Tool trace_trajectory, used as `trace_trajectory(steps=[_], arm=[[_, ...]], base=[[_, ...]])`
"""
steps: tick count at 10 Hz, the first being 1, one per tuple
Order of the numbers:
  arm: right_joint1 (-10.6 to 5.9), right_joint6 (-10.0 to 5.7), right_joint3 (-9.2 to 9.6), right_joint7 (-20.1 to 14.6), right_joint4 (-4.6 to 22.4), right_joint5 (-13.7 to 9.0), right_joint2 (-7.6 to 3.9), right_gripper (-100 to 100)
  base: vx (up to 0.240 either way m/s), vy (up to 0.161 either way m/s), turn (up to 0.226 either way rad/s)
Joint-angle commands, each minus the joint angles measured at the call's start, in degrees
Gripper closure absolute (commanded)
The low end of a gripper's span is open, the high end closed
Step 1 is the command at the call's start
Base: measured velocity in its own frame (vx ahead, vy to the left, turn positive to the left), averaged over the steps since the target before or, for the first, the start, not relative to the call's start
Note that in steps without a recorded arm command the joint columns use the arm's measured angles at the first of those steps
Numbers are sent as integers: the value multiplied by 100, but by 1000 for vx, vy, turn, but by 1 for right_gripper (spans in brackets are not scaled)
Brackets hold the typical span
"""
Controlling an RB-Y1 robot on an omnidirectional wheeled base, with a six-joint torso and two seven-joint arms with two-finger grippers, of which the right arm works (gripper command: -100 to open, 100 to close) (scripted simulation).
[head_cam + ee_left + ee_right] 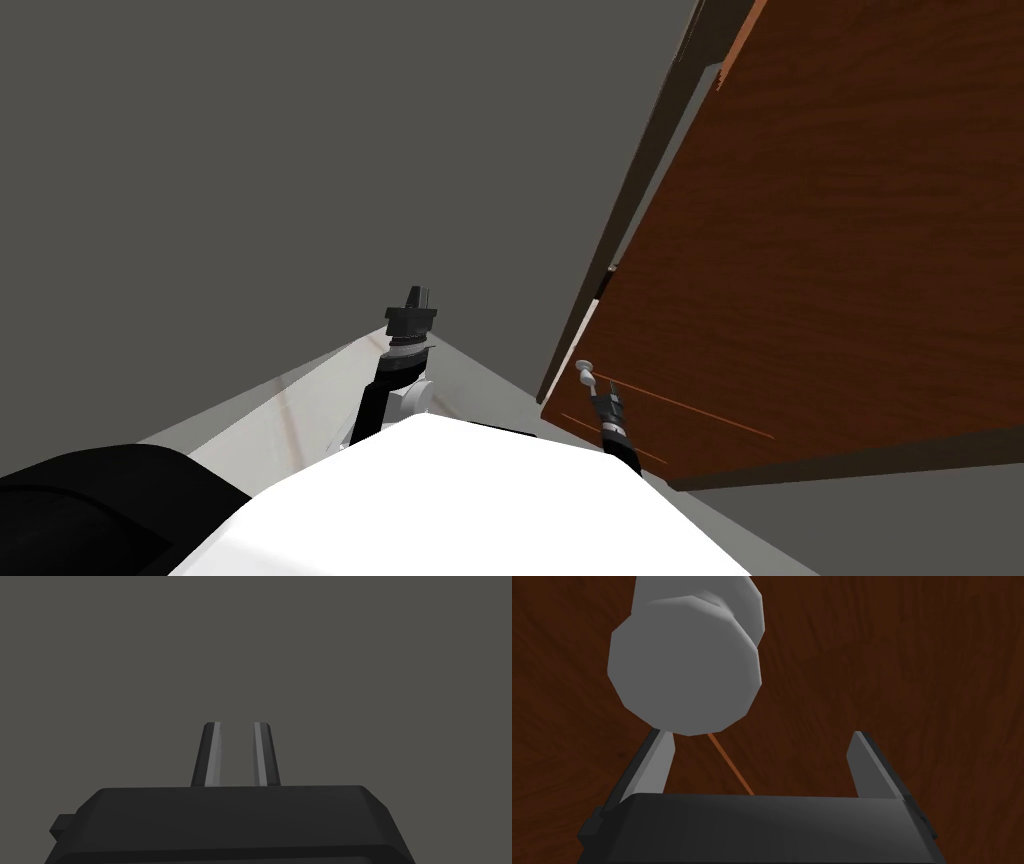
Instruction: Pull the door open
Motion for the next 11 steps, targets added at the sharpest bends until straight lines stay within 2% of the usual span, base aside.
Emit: trace_trajectory(steps=[1, 2, 3, 5, 6, 8, 9, 10, 11], arm=[[22, 59, 108, -180, -91, -14, 95, -100], [3, 87, 157, -373, -110, -102, 110, -100], [3, 87, 157, -402, -110, -102, 110, -100], [-39, 147, 263, -783, -151, -291, 143, -100], [-39, 147, 263, -865, -151, -291, 143, -100], [-85, 213, 379, -1236, -196, -498, 178, -100], [-85, 213, 379, -1340, -196, -498, 178, -100], [-109, 247, 438, -1541, -219, -605, 197, -100], [-109, 247, 438, -1578, -219, -605, 197, -100]], base=[[-57, -2, 14], [-50, 8, 22], [-38, 15, 33], [-46, 17, 39], [-51, 15, 5], [-70, -1, 13], [-68, -6, 9], [-62, -3, 12], [-40, -6, 6]])
